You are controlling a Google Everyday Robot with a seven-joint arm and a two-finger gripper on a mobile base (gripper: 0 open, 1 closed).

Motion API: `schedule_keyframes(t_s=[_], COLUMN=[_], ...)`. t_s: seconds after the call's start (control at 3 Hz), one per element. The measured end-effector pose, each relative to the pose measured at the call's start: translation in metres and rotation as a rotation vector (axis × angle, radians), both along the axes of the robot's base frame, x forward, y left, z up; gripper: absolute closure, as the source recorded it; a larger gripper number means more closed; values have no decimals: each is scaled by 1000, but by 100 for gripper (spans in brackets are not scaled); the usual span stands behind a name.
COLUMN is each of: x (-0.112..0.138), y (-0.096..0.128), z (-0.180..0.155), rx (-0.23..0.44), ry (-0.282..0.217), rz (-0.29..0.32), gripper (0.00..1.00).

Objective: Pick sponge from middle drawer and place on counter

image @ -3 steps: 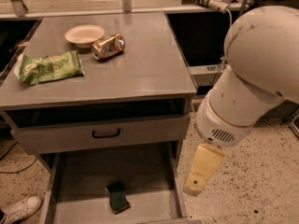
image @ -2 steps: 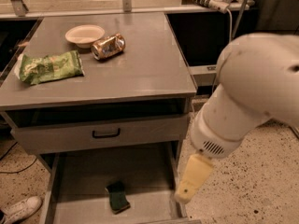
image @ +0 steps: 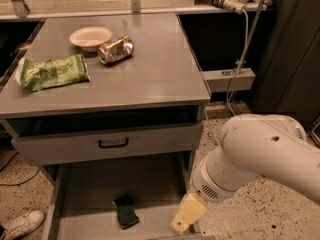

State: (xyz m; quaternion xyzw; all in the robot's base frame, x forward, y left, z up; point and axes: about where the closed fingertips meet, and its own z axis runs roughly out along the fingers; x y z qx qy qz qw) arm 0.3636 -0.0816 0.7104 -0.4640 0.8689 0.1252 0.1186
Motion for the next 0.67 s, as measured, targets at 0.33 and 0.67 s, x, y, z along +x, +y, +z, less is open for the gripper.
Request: schedule_keyframes(t_s=[0.33,0.67], x=[0,-5], y=[0,13], z=[0,-26], rx=[0,32], ry=[0,0], rz=[0,-5], gripper=[0,0])
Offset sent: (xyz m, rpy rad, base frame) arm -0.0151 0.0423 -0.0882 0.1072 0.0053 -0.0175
